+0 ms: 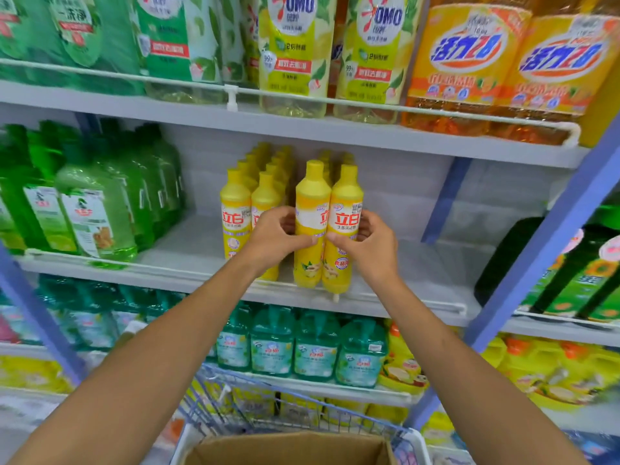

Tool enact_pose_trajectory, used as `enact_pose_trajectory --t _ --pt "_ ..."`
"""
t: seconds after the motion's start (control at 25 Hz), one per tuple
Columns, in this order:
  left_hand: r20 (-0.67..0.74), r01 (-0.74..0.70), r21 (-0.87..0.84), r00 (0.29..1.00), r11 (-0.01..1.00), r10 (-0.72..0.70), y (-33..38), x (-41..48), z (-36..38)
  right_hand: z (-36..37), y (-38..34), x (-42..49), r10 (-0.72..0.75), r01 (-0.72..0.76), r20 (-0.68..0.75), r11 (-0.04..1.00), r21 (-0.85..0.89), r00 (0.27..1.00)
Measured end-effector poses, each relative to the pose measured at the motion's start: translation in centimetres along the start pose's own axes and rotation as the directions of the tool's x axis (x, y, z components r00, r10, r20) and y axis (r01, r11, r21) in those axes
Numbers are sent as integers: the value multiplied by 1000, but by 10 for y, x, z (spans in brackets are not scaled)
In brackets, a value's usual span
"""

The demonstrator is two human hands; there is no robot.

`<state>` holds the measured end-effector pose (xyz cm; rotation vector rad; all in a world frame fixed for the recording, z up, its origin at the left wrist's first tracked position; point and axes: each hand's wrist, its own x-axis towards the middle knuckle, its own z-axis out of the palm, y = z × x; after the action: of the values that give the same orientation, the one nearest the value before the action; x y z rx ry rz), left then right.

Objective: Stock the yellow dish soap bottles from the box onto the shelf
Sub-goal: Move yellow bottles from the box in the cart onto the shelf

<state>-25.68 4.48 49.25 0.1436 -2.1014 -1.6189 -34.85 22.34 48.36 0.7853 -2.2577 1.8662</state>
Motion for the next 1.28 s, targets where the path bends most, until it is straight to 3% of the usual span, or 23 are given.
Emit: enact_pose_trajectory --t 0.32,0.52,0.68,0.8,0.96,1.12,1.28 --pt "33 60 8 998 998 -60 -35 22 21 9 34 10 21 -28 -94 998 -65 995" --pt "-154 77 -122 983 990 -96 -52 8 42 11 49 4 22 -29 -142 998 -50 990" --pt "-248 18 58 969 998 -4 -69 -4 57 16 60 -8 45 -44 -112 999 9 993" --pt "-236 -1 177 971 984 44 -74 -3 54 13 69 -15 65 -64 -68 998 13 996" --pt "-186 32 131 983 991 -7 -74 -9 46 17 67 -17 92 -94 -86 995 -20 992" --pt "-185 -9 125 982 992 32 -78 -15 46 29 64 -24 93 -108 -198 992 -62 976" --pt "-219 -24 140 974 990 54 -86 -17 55 33 63 -27 123 -136 -208 990 -46 970"
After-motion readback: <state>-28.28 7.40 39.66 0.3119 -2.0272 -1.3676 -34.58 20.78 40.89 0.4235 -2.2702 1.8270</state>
